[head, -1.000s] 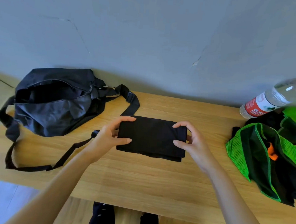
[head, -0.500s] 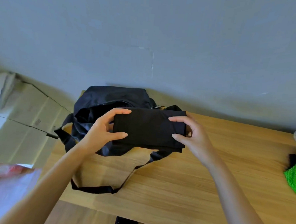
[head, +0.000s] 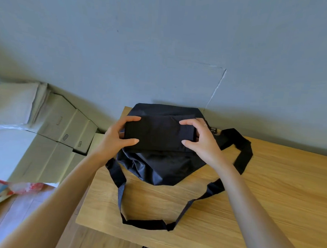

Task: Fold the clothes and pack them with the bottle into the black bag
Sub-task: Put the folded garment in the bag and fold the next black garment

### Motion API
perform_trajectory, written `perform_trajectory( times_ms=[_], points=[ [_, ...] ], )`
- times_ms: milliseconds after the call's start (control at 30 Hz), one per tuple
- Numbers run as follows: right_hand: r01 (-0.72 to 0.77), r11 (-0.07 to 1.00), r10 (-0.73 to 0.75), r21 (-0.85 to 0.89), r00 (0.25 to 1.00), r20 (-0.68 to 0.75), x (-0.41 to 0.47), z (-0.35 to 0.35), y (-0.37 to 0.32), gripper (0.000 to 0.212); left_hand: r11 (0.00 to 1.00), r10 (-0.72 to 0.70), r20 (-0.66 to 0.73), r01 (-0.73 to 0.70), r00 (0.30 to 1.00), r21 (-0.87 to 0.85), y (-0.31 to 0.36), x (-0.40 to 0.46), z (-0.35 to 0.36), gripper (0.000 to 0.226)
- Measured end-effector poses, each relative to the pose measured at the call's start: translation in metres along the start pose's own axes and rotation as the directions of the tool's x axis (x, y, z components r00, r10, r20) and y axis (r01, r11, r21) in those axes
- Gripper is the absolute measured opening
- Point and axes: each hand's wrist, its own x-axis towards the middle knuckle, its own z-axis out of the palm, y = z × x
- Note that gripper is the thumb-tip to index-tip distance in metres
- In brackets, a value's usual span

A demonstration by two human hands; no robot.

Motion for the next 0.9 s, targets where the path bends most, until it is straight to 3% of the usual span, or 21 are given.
perform_trajectory(
  times_ms=[233,467,667,733,833,900],
  points=[
    [-0.069,0.995,0.069,-0.078,0.998,-0.003,0.004,0.014,0.025,0.048,0.995,0.040,0.026,-0.042,0.999,0.087,-0.027,0.018,0.008,0.055],
    [-0.048,0.976,0.031,-0.211,0.996,-0.084,0.011,0.025,0.038,0.048,0.959,0.090,-0.012,-0.083,0.996,0.271,-0.046,0.030,0.010,0.056],
    [-0.059,0.969,0.014,-0.238,0.982,-0.190,0.011,0.023,0.037,0.048,0.962,0.071,-0.032,-0.060,0.997,0.268,-0.040,0.035,0.014,0.054],
    [-0.069,0.949,0.014,-0.309,0.984,-0.175,0.010,0.025,0.037,0.049,0.908,0.136,-0.032,-0.112,0.990,0.405,-0.039,0.034,0.017,0.054],
    [-0.089,0.907,0.035,-0.412,0.990,-0.136,0.010,0.029,0.039,0.052,0.706,0.247,-0.018,-0.168,0.969,0.688,-0.038,0.035,0.022,0.056],
    [-0.074,0.910,0.025,-0.408,0.992,-0.125,0.010,0.026,0.038,0.056,0.601,0.266,-0.029,-0.142,0.964,0.787,-0.036,0.034,0.023,0.058]
  ],
)
